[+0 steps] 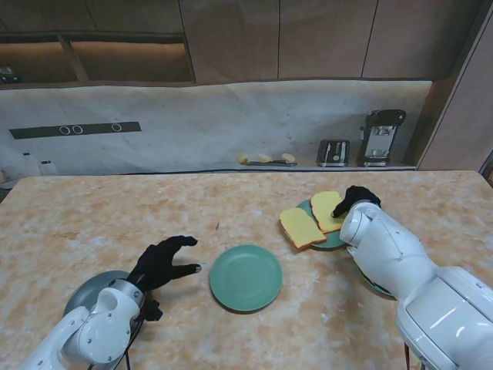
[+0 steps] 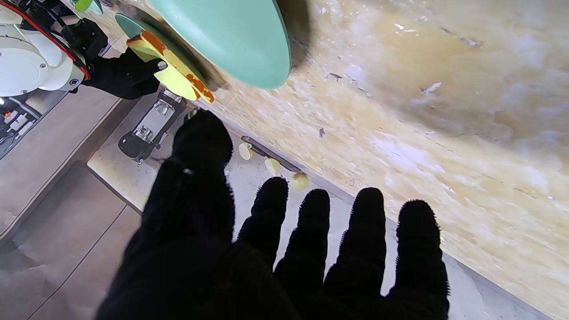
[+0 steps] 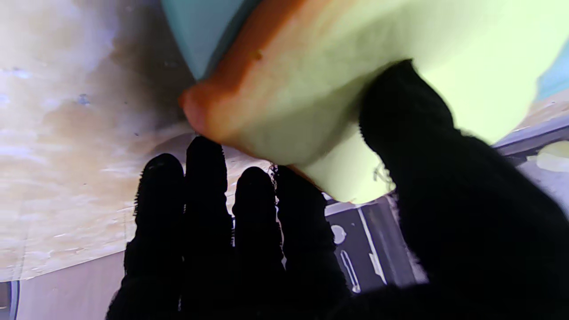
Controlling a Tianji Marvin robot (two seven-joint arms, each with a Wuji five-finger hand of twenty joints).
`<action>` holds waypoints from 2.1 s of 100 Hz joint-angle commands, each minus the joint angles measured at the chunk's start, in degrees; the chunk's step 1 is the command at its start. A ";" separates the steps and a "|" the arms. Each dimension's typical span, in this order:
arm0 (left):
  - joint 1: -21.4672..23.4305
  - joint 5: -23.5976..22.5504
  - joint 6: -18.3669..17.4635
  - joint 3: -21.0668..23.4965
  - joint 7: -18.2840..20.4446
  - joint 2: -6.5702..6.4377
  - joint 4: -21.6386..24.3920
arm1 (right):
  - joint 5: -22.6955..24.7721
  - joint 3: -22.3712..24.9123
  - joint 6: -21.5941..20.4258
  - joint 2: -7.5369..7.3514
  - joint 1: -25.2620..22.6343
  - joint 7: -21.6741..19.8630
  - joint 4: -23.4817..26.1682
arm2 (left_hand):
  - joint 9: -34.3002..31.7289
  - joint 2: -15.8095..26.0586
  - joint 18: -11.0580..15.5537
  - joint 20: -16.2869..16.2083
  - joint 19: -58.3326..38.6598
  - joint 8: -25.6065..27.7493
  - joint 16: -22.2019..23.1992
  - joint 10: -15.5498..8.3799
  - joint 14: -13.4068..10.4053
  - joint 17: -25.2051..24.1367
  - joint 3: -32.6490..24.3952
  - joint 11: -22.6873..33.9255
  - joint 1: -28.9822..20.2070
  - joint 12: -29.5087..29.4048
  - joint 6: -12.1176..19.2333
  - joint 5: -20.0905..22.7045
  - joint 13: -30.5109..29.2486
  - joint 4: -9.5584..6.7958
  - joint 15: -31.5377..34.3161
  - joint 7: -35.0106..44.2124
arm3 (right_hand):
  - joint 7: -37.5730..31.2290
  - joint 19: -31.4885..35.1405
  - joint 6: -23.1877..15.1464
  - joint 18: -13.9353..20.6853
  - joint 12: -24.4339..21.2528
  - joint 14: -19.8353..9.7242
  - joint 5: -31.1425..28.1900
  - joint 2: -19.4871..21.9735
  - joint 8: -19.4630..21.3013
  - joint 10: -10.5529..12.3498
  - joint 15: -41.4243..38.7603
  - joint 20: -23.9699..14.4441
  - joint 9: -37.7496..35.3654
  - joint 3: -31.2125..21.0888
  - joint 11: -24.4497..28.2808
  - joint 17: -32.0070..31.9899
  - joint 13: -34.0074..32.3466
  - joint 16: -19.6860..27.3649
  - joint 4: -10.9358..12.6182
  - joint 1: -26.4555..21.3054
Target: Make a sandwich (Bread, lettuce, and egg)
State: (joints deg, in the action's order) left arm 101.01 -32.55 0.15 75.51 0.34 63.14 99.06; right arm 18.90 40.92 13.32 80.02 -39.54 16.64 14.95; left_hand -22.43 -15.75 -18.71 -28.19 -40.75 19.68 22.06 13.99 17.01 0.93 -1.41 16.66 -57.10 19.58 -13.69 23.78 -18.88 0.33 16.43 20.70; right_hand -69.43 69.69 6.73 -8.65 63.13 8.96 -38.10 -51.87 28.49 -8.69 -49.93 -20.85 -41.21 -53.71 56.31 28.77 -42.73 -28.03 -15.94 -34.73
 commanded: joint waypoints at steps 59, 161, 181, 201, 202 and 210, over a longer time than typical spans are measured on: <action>0.25 -0.58 -0.48 0.48 0.43 0.01 -0.25 | -0.68 2.57 -0.94 0.42 -1.13 2.63 3.38 | -0.80 0.41 -0.27 -0.88 -0.32 0.38 0.72 -1.17 -1.47 -0.24 0.52 0.46 -1.56 0.65 0.95 1.73 -1.31 0.46 0.37 1.44 | -13.33 0.84 -4.89 -1.15 -39.62 0.30 -10.02 0.19 2.01 0.56 4.62 1.38 -4.13 -3.57 -1.95 4.83 -5.66 2.28 1.47 -10.45; 2.17 -1.98 -2.64 2.27 -1.72 0.24 0.94 | 4.64 15.24 1.48 -8.66 -14.38 -2.37 37.01 | -1.10 0.69 -0.30 -0.85 -0.27 0.55 0.70 -1.35 -1.56 -0.22 0.60 0.47 -1.37 0.70 2.47 1.10 -1.34 0.49 0.32 1.72 | -14.16 13.07 -6.30 -1.46 -32.23 3.25 -11.73 -6.88 3.29 -4.86 -9.70 -5.90 -12.25 -18.06 4.41 27.88 -23.75 7.44 4.02 -14.28; 2.50 -2.23 -2.64 2.36 -2.19 0.30 1.07 | 3.91 20.02 -0.83 -11.39 -19.50 -10.58 47.21 | -1.16 0.72 -0.32 -0.86 -0.32 0.54 0.69 -1.36 -1.55 -0.14 0.72 0.45 -1.18 0.69 2.42 1.15 -1.39 0.52 0.32 1.75 | -13.94 13.07 -6.01 -1.80 -31.96 3.28 -12.09 -7.56 3.66 -5.11 -10.55 -6.87 -12.72 -18.56 4.43 27.82 -23.76 7.30 4.71 -14.40; 2.85 -2.68 -2.14 2.51 -2.19 0.28 1.46 | 0.26 23.06 -5.04 -13.70 -23.19 -20.14 54.07 | -1.31 0.74 -0.31 -0.85 -0.30 0.51 0.74 -1.32 -1.54 -0.09 0.61 0.52 -1.50 0.70 2.47 1.20 -1.54 0.47 0.40 1.74 | -13.21 12.64 -5.66 -2.22 -30.80 3.74 -12.80 -8.90 4.72 -4.78 -11.33 -8.48 -13.21 -19.33 3.85 27.09 -23.23 5.59 5.28 -14.98; 2.85 -2.76 -2.13 2.52 -2.20 0.27 1.47 | -0.03 23.20 -5.28 -13.76 -23.37 -20.41 54.35 | -1.21 0.74 -0.30 -0.85 -0.31 0.51 0.75 -1.40 -1.56 -0.07 0.57 0.48 -1.57 0.69 2.52 1.15 -1.56 0.46 0.41 1.72 | -13.21 12.67 -5.65 -2.21 -30.76 3.75 -12.90 -8.97 4.75 -4.74 -11.34 -8.56 -13.28 -19.35 3.86 27.08 -23.23 5.53 5.31 -15.03; 2.88 -3.03 -2.16 2.58 -2.15 0.24 1.50 | -2.89 24.02 -6.21 -14.11 -24.62 -23.02 56.61 | -1.15 0.75 -0.28 -0.84 -0.28 0.53 0.73 -1.47 -1.57 -0.09 0.55 0.43 -1.59 0.67 2.52 1.10 -1.57 0.46 0.38 1.78 | -12.67 12.57 -5.68 -2.32 -30.32 4.06 -13.49 -9.74 5.06 -4.77 -11.47 -9.64 -13.61 -19.89 3.42 26.95 -23.01 4.29 5.68 -15.29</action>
State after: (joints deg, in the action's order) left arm 103.41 -35.27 -2.15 77.97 -2.56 63.30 100.26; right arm 16.85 64.95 7.62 66.01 -62.99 -4.01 70.01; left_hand -22.48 -15.75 -18.71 -28.19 -40.75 19.72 22.06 13.94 16.89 1.04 -1.41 16.70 -57.11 19.58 -12.38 24.48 -19.26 0.33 16.43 21.45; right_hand -81.42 82.10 3.29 -13.49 63.13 9.53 -48.70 -60.14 33.28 -12.92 -59.64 -28.86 -53.09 -67.36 59.21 54.21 -65.27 -22.09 -14.05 -45.25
